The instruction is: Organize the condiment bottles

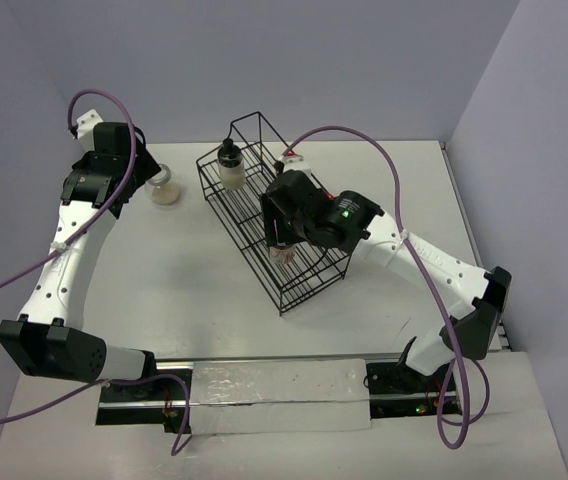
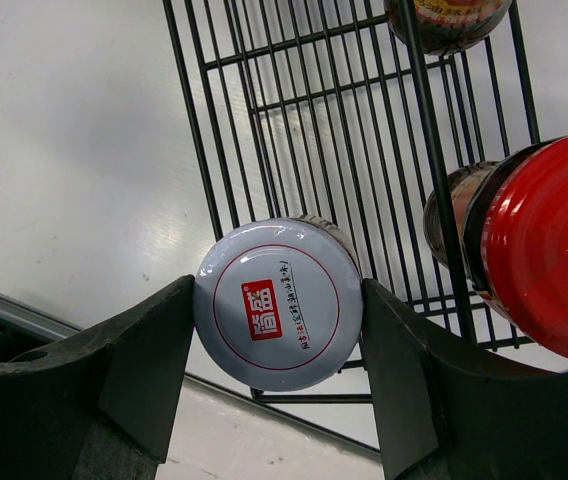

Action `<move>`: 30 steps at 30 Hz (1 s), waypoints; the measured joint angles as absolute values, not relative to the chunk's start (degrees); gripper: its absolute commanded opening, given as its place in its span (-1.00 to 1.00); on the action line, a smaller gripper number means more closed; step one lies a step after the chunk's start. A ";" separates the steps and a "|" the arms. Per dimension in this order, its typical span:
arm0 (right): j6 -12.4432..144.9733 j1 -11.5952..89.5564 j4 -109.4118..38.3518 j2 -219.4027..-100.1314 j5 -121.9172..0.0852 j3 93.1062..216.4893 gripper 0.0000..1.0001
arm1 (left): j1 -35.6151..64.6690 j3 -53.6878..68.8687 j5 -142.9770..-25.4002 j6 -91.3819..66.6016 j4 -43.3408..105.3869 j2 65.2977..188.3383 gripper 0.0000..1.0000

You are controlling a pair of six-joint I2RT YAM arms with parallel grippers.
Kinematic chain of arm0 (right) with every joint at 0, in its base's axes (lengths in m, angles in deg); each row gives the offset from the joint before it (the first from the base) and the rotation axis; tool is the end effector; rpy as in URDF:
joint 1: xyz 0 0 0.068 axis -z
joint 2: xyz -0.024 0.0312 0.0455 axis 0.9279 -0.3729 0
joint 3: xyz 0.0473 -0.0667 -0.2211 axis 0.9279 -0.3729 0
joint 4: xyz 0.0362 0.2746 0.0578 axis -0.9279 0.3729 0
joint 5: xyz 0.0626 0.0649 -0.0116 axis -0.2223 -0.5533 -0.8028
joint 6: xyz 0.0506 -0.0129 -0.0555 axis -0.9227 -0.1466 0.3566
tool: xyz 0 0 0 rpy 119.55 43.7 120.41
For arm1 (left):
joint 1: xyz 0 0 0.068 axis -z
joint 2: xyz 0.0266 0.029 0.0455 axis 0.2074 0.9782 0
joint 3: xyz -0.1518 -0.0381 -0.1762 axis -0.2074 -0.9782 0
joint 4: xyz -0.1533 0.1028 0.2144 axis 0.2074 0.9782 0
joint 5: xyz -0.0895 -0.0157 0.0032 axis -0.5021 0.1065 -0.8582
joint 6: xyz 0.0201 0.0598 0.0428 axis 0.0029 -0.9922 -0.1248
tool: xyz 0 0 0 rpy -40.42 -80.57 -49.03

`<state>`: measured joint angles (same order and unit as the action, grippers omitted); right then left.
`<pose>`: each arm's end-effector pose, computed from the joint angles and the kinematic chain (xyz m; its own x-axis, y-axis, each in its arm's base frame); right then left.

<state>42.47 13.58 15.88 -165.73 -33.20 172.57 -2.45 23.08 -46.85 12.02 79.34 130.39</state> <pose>0.2281 0.2821 0.3318 -0.6757 -0.1241 -0.7267 -0.3272 0.9338 0.1447 0.3366 -0.0247 0.3551 -0.3476 -0.4625 -0.8156 -0.5437 0.8081 -0.2265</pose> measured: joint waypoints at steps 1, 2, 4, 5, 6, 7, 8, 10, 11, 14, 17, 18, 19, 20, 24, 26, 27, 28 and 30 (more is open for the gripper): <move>42.46 13.45 15.90 -165.78 -33.14 172.48 -0.56 | -2.45 23.08 -46.85 12.02 79.34 130.39 0.80; 42.45 13.31 15.92 -165.83 -33.08 172.39 -0.54 | -2.45 23.08 -46.85 12.02 79.34 130.39 0.80; 42.29 13.01 15.91 -165.84 -32.93 171.92 -0.49 | -2.45 23.08 -46.85 12.00 79.34 130.41 0.80; 42.23 12.86 15.97 -165.84 -32.88 171.62 -0.46 | -2.45 23.08 -46.85 12.00 79.34 130.41 0.80; 42.17 12.71 16.08 -165.87 -32.86 171.34 -0.42 | -2.45 23.08 -46.85 12.00 79.34 130.43 0.80; 42.05 12.57 16.19 -165.95 -32.89 171.12 -0.37 | -2.45 23.08 -46.85 12.00 79.32 130.46 0.80; 41.97 12.43 16.29 -166.00 -32.91 170.91 -0.21 | -2.45 23.08 -46.85 12.00 79.32 130.51 0.80; 41.85 12.20 16.52 -166.12 -32.89 170.71 -0.06 | -2.45 23.08 -46.85 12.00 79.32 130.67 0.80; 41.81 12.11 16.64 -166.23 -32.88 170.69 0.07 | -2.45 23.08 -46.85 12.00 79.32 130.78 0.80; 41.68 11.95 16.70 -166.46 -32.89 170.69 0.28 | -2.45 23.08 -46.85 12.02 79.32 130.94 0.80; 41.49 11.81 16.71 -166.68 -32.84 170.69 0.34 | -2.45 23.08 -46.82 12.01 79.30 130.94 0.80; 41.42 11.75 16.72 -166.73 -32.82 170.69 0.43 | -2.47 23.08 -46.82 12.00 79.30 130.94 0.80; 41.38 11.70 16.74 -166.78 -32.80 170.69 0.45 | -2.50 23.08 -46.82 12.00 79.30 130.94 0.80; 41.36 11.66 16.76 -166.79 -32.76 170.69 0.46 | -2.56 23.05 -46.82 12.00 79.27 130.94 0.80; 41.21 11.53 16.94 -166.80 -32.37 170.74 0.62 | -2.72 22.96 -46.82 12.00 79.25 130.94 0.80; 41.13 11.48 16.82 -166.80 -31.91 171.01 0.72 | -2.72 22.90 -46.84 12.00 79.23 130.94 0.80; 41.11 11.43 16.68 -166.80 -31.66 171.10 0.76 | -2.72 22.87 -46.83 12.00 79.23 130.94 0.80; 41.06 11.38 16.59 -166.80 -31.45 171.18 0.79 | -2.72 22.84 -46.82 12.01 79.22 130.94 0.80; 40.99 11.36 16.60 -166.80 -31.14 171.32 0.80 | -2.72 22.69 -46.82 12.00 79.21 130.94 0.80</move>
